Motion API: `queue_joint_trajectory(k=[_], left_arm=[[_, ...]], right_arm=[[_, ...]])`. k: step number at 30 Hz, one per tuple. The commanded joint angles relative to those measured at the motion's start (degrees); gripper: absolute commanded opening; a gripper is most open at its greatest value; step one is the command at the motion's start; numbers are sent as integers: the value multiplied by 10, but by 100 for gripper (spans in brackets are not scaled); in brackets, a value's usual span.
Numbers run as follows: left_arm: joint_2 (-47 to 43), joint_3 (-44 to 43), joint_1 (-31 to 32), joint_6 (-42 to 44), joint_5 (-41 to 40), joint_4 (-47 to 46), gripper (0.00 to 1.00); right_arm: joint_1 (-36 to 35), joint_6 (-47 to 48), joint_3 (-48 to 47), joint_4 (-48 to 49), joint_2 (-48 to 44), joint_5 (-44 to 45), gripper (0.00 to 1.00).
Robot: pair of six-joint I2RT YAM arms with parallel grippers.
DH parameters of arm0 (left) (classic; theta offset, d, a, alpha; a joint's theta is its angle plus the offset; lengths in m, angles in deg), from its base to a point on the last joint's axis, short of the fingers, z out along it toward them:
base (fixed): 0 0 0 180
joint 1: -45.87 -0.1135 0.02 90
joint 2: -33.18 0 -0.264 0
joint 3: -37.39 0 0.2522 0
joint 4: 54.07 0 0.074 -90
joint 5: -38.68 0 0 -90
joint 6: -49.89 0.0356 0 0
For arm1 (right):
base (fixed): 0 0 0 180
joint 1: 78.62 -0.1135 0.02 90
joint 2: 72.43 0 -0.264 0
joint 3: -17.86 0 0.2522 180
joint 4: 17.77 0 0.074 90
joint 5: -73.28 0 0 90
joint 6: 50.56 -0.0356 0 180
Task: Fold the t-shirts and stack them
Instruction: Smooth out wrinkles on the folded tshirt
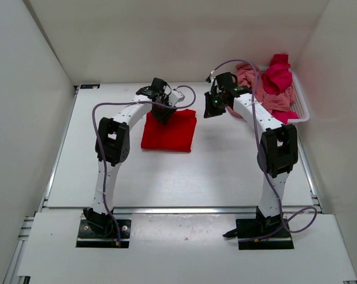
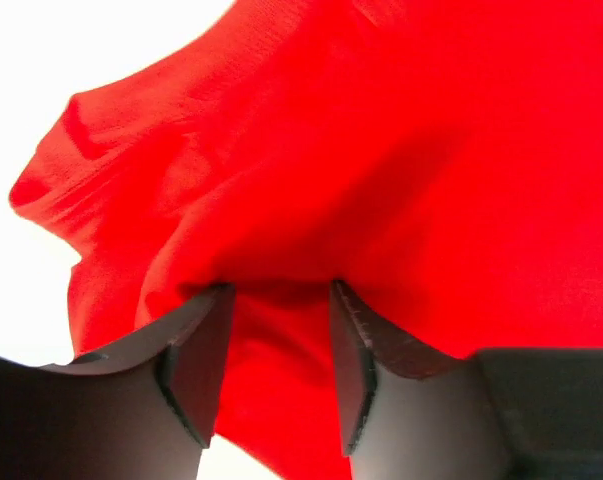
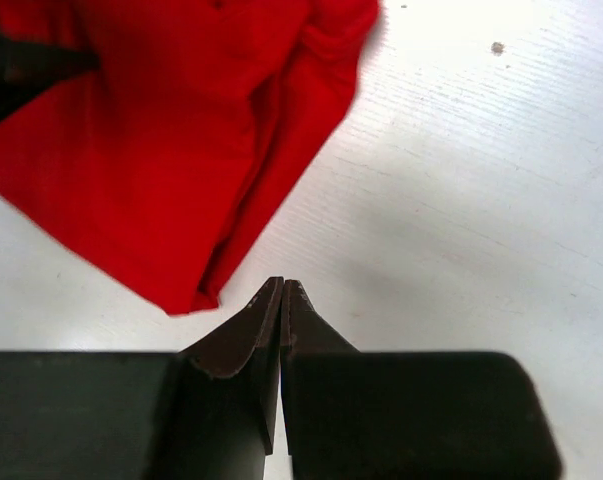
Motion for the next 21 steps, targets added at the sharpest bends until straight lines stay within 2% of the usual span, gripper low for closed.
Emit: queue_joint_trajectory(k=[1,6,8,9,11,13,14,16,19,21], left_arm=[[20,-103,7,-29,-31,-29,56],[81,-201,-5,-104,-25,-10,66],[103,-244,-16,-137,15,24,72],[104,-270,-22,-165,44,35,74],[79,-275,-37,-198,74,25,79],[52,-266,-48,-208,75,18,80],[34,-265,-53,-206,81,18,81],[23,-253,-80,-222,88,10,82],[13,-221,-113,-212,69,17,84],[0,-181,-135,-210,90,22,86]], right_arm=[[-5,0,11,15,-33,3,0],[-10,-6,23,23,-31,-7,0],[-16,-9,7,27,-25,-5,0],[-17,-8,-4,27,-16,-7,3],[-17,-15,-22,34,1,-9,14],[-21,-20,-51,35,30,-28,32],[-22,-23,-68,41,37,-39,37],[-25,-28,-95,48,74,-54,58],[-30,-48,-107,43,97,-49,68],[-36,-53,-94,45,97,-46,72]])
